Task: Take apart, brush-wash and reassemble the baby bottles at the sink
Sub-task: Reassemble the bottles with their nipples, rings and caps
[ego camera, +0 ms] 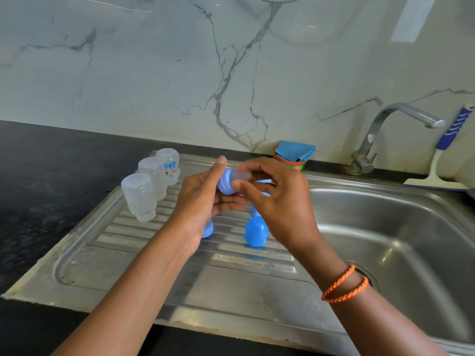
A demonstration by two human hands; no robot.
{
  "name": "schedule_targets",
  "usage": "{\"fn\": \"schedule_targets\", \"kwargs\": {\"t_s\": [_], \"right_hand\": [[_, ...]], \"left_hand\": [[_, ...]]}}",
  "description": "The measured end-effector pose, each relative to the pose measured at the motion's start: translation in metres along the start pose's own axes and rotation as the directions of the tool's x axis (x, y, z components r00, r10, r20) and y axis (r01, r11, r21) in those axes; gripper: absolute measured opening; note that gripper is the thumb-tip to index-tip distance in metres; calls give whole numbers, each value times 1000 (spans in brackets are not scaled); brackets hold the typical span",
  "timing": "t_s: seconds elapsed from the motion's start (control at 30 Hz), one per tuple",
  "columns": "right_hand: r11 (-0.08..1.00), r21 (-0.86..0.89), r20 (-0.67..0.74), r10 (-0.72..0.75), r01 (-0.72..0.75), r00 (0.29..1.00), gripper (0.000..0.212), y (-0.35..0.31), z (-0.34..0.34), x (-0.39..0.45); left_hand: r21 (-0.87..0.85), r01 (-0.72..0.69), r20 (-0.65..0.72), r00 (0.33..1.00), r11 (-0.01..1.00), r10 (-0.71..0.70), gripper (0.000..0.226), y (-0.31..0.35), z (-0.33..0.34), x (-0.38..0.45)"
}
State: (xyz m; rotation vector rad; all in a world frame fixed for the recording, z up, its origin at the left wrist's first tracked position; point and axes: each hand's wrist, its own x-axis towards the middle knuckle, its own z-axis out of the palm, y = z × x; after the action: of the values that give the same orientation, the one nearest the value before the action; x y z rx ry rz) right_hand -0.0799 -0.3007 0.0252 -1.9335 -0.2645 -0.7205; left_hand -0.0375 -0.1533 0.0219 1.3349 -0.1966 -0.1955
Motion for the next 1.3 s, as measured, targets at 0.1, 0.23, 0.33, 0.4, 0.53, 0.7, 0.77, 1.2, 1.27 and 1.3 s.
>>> {"fn": "schedule_targets", "kwargs": {"t_s": [0.1,0.23,0.33,0.4,0.53,0.7,0.77,1.2,1.27,1.3], "right_hand": [[998,42,59,35,-37,998,13,-2,8,26],[999,-36,101,32,-28,994,6,5,20,61],[990,-139,92,40,-27,995,4,19,27,88],[955,-295,113,48,-12,992,3,33,32,104],[837,-545,245,215,-49,945,10,73,52,127],[729,-684,329,317,-6,889,26,104,79,130],[723,-691,347,334,-2,876,29,110,83,130],[834,-550,135,146,-49,980,16,64,56,105],[863,-504,132,120,-38,984,15,47,57,90],[877,-479,135,111,-33,985,14,39,58,81]], "left_hand": [[-49,0,-65,998,999,-4,50,2,-13,9],[-97,-44,-106,994,994,34,47,2,-31,20],[-39,-95,-215,973,995,85,33,2,-44,28],[18,-109,-293,950,994,109,23,2,-50,32],[101,-63,-345,934,993,94,23,-1,-50,34],[166,-33,-327,941,986,87,24,-4,-51,36],[188,-43,-318,943,981,102,24,-4,-51,36],[364,-231,-217,921,902,323,22,-4,-47,33],[466,-322,-219,860,824,460,24,-3,-50,31],[514,-361,-216,823,778,526,24,0,-52,30]]}}
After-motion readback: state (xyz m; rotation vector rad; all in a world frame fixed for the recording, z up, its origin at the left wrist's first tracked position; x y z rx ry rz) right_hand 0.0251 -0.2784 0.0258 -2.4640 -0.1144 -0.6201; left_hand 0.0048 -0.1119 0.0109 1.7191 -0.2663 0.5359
